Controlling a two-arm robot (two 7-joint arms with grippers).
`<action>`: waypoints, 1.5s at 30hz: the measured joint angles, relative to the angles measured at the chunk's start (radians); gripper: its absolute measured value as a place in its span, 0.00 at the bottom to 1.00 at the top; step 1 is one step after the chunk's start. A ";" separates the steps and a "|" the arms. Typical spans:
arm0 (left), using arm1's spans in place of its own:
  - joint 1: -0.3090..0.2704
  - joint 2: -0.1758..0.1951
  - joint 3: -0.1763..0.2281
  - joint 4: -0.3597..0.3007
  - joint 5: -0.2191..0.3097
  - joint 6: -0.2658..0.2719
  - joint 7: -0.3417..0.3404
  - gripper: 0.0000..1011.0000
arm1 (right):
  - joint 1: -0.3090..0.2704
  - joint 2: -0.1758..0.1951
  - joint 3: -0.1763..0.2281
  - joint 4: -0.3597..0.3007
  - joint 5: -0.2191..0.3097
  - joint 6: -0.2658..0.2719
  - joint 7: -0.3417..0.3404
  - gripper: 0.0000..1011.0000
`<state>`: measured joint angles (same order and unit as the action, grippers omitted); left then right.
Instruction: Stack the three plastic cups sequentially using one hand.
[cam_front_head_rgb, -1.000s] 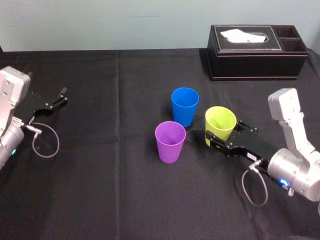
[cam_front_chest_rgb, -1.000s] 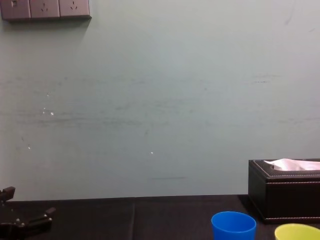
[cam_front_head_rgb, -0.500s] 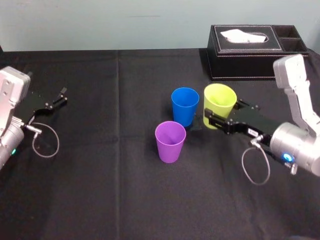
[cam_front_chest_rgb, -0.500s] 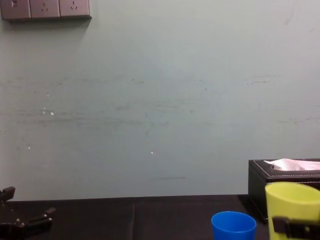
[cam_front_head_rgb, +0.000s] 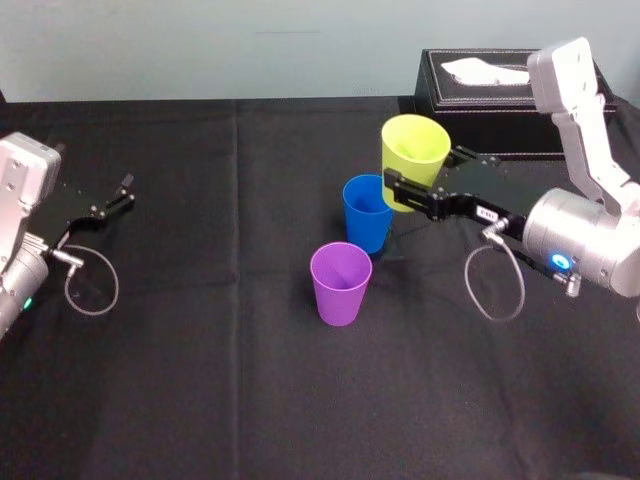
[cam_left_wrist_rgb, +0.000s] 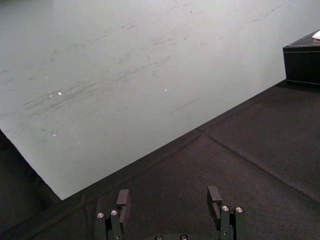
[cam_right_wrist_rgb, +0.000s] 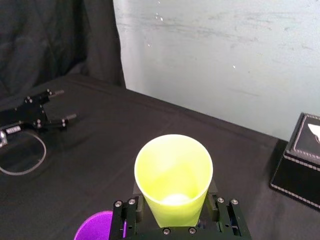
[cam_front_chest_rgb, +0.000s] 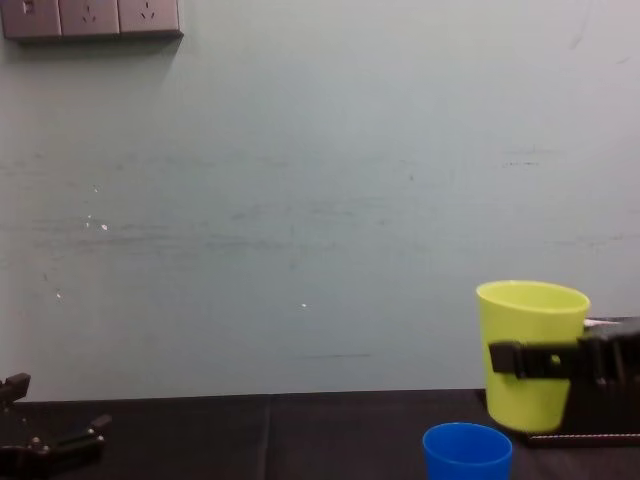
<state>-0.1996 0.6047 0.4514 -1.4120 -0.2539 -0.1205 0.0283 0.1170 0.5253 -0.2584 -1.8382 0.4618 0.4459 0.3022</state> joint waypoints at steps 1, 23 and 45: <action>0.000 0.000 0.000 0.000 0.000 0.000 0.000 1.00 | 0.008 -0.002 -0.002 0.002 0.003 0.004 0.000 0.71; 0.000 0.000 0.000 0.000 0.000 0.000 0.000 1.00 | 0.179 -0.074 -0.102 0.193 0.025 0.003 -0.015 0.71; 0.000 0.000 0.000 0.000 0.000 0.000 0.000 1.00 | 0.207 -0.078 -0.139 0.262 0.017 -0.031 0.011 0.71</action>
<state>-0.1995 0.6047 0.4514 -1.4120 -0.2539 -0.1205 0.0283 0.3235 0.4468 -0.3970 -1.5767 0.4784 0.4152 0.3129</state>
